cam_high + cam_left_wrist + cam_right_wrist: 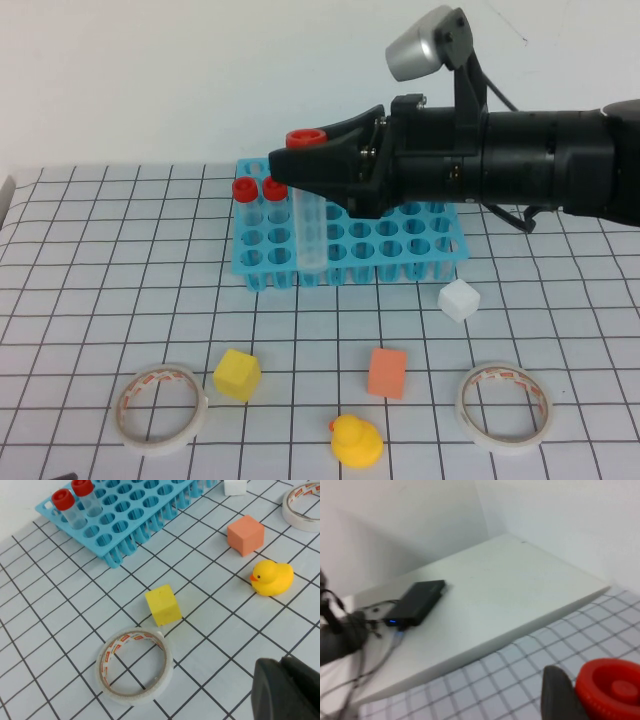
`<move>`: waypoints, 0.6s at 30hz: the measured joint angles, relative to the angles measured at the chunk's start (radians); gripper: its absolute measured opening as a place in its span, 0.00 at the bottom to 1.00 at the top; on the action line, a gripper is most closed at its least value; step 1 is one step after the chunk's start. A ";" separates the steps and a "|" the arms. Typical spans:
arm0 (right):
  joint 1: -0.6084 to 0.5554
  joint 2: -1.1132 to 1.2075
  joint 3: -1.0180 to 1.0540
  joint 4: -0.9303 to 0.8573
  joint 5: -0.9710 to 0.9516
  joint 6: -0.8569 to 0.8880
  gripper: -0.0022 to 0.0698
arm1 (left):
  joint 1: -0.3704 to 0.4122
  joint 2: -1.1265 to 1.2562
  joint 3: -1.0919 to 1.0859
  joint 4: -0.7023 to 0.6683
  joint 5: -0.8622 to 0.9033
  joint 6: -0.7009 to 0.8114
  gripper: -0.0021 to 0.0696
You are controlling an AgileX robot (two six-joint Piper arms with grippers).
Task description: Place the test tubes
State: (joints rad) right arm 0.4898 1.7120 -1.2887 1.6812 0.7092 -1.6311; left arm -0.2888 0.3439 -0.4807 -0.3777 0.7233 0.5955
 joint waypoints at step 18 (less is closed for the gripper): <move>0.036 -0.066 0.000 -0.816 -0.391 0.947 0.41 | 0.000 0.000 0.000 -0.015 0.006 -0.002 0.03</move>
State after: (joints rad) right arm 0.5257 1.6463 -1.2887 0.8655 0.3180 -0.6839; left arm -0.2888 0.3439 -0.4807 -0.3924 0.7288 0.5930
